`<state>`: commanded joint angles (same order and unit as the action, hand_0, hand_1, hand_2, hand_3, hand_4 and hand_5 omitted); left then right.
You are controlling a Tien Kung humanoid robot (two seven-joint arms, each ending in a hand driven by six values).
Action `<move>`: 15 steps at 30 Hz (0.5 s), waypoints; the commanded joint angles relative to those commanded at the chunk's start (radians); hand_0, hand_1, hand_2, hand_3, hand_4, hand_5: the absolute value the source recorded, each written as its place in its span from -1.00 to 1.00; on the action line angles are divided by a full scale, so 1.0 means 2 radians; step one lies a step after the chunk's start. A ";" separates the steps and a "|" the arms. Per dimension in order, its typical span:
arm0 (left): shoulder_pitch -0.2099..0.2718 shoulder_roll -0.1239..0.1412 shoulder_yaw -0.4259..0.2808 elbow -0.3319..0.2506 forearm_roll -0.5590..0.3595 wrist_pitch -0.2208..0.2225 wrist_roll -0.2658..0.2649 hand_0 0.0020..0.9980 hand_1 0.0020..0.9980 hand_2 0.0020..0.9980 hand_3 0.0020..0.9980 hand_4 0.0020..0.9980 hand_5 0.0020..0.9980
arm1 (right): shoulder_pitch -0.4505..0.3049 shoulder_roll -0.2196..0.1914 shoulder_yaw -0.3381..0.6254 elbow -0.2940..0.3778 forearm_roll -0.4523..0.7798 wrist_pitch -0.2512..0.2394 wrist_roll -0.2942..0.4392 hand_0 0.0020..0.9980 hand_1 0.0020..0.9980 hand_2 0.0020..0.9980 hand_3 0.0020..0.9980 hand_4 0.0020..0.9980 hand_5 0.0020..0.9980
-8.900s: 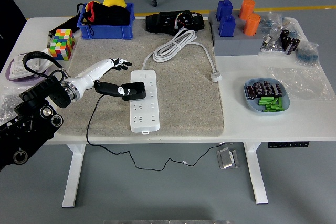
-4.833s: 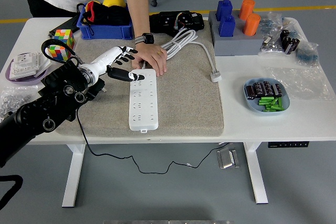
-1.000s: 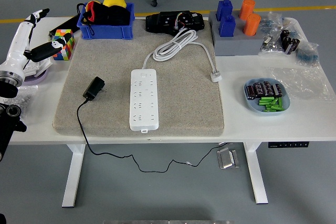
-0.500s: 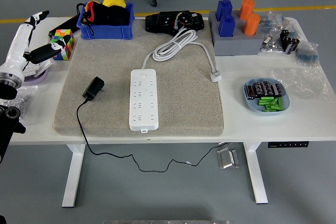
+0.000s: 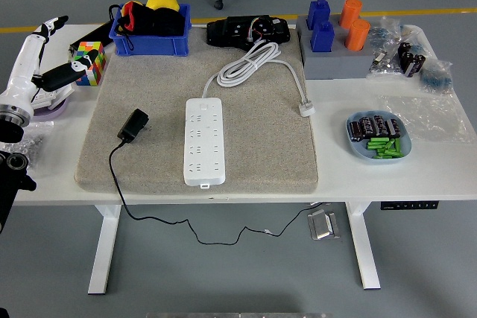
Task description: Pull the plug out,throw it away,press the button
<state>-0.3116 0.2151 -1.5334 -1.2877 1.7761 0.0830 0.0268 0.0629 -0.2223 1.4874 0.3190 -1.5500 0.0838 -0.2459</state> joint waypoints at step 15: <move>0.003 -0.002 0.002 -0.003 0.001 -0.002 0.002 0.90 0.92 0.84 0.81 0.58 -0.22 | -0.002 0.003 0.007 -0.001 -0.002 0.000 0.000 0.54 0.46 0.45 0.43 0.77 0.32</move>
<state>-0.3061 0.2103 -1.5294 -1.2943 1.7782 0.0796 0.0311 0.0592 -0.2161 1.5007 0.3176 -1.5535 0.0842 -0.2466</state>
